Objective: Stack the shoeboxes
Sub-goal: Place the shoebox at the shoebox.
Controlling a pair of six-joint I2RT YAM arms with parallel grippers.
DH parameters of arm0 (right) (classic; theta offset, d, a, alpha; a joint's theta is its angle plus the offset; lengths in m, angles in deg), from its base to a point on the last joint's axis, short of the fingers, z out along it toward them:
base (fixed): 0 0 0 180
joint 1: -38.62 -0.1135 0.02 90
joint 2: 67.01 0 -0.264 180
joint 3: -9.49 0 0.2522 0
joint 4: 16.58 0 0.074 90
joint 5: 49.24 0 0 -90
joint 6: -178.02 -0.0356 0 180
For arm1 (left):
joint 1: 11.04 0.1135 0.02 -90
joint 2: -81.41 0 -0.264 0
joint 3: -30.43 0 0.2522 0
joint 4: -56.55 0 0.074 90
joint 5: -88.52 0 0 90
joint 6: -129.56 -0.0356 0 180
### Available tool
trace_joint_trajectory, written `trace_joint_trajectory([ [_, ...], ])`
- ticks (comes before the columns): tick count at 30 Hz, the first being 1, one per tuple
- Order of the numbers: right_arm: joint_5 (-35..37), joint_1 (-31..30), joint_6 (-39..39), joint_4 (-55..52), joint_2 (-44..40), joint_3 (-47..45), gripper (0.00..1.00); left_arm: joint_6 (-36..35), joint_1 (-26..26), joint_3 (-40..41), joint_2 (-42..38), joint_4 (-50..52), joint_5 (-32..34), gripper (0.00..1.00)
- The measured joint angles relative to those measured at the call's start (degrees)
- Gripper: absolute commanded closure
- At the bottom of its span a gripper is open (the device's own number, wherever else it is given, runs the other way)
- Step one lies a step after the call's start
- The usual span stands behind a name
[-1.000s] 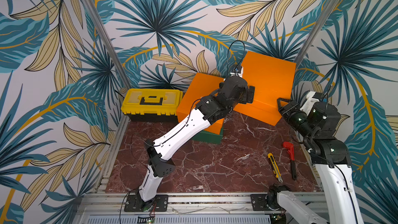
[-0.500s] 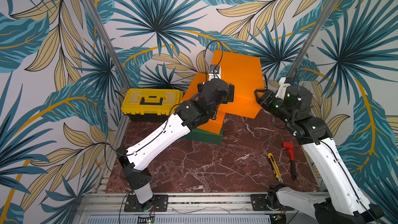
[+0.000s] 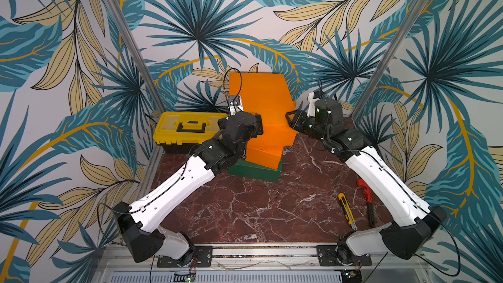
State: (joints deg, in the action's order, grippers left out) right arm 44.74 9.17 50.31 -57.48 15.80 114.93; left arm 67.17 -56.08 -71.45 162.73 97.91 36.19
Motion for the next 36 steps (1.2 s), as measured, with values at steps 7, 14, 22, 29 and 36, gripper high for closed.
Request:
trace_joint_trajectory([
  [7,2.1,-2.2,0.5,0.7,-0.3,-1.7,0.44,2.1,2.1,6.4,-3.3,-2.6,-4.0,0.00],
  [14,3.1,-4.5,0.6,2.9,-4.1,-6.1,0.28,2.2,4.0,9.8,-5.7,-5.8,-8.9,0.00],
  [22,2.5,-5.7,0.3,5.1,-6.4,-9.7,0.19,2.9,5.9,11.8,-7.9,-5.8,-13.9,0.01],
  [29,2.0,-7.6,0.3,6.3,-9.1,-12.8,0.16,2.8,8.0,12.4,-10.3,-4.3,-17.5,0.00],
  [36,1.6,-8.7,1.8,4.4,-10.8,-13.3,0.11,0.8,9.2,8.6,-9.9,-1.5,-19.7,0.00],
])
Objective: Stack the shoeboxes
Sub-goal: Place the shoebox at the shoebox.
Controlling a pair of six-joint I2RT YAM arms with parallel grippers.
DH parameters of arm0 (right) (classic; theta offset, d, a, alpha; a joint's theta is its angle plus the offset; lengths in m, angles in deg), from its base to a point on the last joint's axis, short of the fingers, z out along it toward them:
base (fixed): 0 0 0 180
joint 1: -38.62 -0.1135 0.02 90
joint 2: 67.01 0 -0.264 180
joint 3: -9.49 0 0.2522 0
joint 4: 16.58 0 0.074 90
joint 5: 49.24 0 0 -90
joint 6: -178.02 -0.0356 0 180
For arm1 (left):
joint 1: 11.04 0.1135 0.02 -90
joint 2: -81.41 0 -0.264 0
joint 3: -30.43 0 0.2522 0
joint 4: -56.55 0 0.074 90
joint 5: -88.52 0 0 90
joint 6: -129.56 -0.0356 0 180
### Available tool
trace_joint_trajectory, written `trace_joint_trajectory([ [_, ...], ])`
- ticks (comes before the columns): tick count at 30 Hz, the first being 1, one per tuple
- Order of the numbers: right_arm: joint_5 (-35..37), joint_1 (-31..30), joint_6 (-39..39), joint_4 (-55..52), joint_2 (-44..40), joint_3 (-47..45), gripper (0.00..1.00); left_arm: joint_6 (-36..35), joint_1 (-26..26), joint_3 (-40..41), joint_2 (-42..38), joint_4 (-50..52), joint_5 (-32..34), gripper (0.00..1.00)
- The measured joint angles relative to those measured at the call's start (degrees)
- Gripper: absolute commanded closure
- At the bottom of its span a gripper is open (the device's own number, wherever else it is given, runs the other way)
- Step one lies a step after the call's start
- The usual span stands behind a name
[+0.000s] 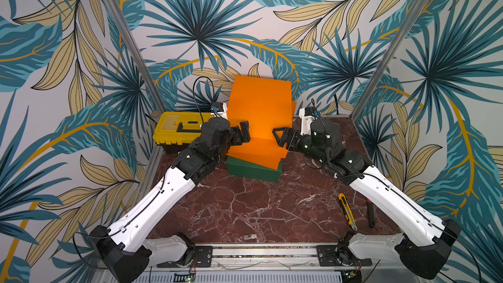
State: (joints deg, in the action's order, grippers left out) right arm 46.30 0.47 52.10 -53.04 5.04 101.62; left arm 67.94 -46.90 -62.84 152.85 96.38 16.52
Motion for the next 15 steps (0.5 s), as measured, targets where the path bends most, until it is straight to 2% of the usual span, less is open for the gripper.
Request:
trace_joint_trajectory([
  [5,0.9,-0.7,2.8,-3.8,-0.4,2.3,0.09,-2.1,0.5,-5.7,1.7,0.2,-1.7,0.00],
  [15,3.1,0.0,10.0,-4.5,2.6,13.6,0.10,-6.0,1.9,-12.4,3.6,-0.1,-3.8,0.00],
])
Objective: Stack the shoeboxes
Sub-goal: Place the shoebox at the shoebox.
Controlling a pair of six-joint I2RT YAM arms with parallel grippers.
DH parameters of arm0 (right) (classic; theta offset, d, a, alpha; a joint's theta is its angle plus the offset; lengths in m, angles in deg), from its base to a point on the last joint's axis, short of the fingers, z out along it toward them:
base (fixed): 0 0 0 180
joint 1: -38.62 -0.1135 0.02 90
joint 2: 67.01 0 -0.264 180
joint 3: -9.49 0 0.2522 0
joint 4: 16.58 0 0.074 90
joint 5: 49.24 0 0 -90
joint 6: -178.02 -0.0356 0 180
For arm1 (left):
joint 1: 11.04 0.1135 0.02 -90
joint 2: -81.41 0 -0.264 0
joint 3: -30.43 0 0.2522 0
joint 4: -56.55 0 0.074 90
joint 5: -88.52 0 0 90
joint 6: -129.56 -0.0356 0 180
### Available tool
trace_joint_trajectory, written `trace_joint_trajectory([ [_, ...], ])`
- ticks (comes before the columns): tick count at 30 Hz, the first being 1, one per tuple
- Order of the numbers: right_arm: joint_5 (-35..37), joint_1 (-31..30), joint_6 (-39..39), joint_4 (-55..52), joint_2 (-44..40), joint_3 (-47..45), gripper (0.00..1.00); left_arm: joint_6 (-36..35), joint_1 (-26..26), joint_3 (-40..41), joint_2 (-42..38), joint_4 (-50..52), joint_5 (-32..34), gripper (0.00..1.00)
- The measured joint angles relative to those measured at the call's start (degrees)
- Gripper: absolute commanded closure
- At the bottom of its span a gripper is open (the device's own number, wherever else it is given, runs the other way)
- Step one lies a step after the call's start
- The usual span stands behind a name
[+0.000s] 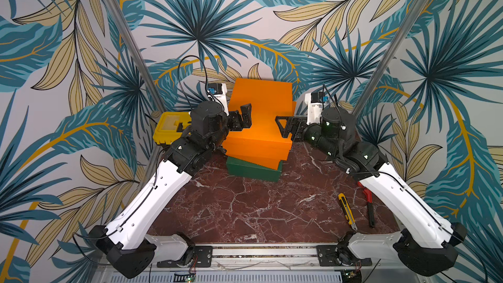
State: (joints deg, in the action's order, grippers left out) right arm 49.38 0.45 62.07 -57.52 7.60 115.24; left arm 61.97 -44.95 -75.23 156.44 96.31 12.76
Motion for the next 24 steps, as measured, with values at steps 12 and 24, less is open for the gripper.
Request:
trace_joint_trajectory([
  [12,-7.1,8.5,1.5,0.3,13.4,10.3,0.82,-2.6,3.4,-8.9,11.5,-0.1,-5.9,0.38],
  [24,-12.5,12.6,1.1,-3.4,26.7,22.9,0.91,1.2,12.1,-12.8,18.7,-0.2,-19.5,0.56],
])
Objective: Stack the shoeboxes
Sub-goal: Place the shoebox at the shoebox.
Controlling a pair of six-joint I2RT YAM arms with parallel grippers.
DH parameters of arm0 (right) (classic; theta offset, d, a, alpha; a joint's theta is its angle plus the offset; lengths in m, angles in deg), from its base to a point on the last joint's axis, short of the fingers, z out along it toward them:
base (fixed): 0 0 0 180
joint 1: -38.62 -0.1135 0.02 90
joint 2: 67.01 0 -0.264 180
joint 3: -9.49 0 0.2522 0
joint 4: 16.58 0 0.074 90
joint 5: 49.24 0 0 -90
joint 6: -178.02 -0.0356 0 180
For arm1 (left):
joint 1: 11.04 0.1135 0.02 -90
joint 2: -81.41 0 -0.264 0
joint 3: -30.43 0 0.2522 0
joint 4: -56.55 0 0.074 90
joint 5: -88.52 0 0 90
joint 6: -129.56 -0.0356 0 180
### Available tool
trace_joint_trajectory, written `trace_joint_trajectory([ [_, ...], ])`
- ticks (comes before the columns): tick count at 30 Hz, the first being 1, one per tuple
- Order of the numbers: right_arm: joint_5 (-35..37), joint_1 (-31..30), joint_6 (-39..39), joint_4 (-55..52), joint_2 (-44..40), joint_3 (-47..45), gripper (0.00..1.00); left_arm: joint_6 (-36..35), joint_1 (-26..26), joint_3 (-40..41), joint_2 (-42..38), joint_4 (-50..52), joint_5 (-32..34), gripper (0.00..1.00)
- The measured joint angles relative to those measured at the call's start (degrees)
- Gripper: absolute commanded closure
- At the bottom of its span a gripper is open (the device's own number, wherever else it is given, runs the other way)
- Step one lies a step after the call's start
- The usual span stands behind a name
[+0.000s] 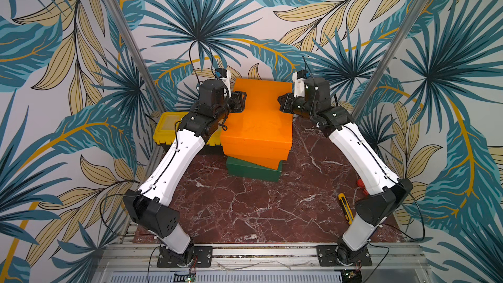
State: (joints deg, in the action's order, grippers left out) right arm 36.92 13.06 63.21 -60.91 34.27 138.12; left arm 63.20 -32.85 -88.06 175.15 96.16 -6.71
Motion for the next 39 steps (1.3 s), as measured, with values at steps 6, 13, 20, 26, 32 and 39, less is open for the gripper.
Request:
trace_joint_trajectory([
  [6,-1.0,0.4,-1.1,0.6,1.5,-0.7,0.91,1.7,1.4,0.0,2.8,-0.9,-5.2,0.57],
  [13,-2.6,1.2,-3.8,5.1,0.1,-4.5,0.91,3.0,2.0,1.7,2.1,-3.0,-6.5,0.57],
  [20,-4.2,1.5,-4.9,4.9,-0.5,-4.7,0.90,3.5,2.3,1.5,1.8,-2.7,-7.3,0.55],
  [26,-4.8,1.6,-5.2,1.9,-6.4,-7.3,0.91,3.0,2.3,0.5,-1.4,1.5,-5.9,0.54],
  [32,-3.7,1.6,-5.1,1.6,-16.7,-11.5,0.90,1.8,2.4,0.7,-11.7,3.1,-2.3,0.54],
  [39,-0.4,1.6,-5.2,1.9,-26.6,-23.5,0.89,2.4,2.4,14.2,-27.8,2.3,3.1,0.61],
])
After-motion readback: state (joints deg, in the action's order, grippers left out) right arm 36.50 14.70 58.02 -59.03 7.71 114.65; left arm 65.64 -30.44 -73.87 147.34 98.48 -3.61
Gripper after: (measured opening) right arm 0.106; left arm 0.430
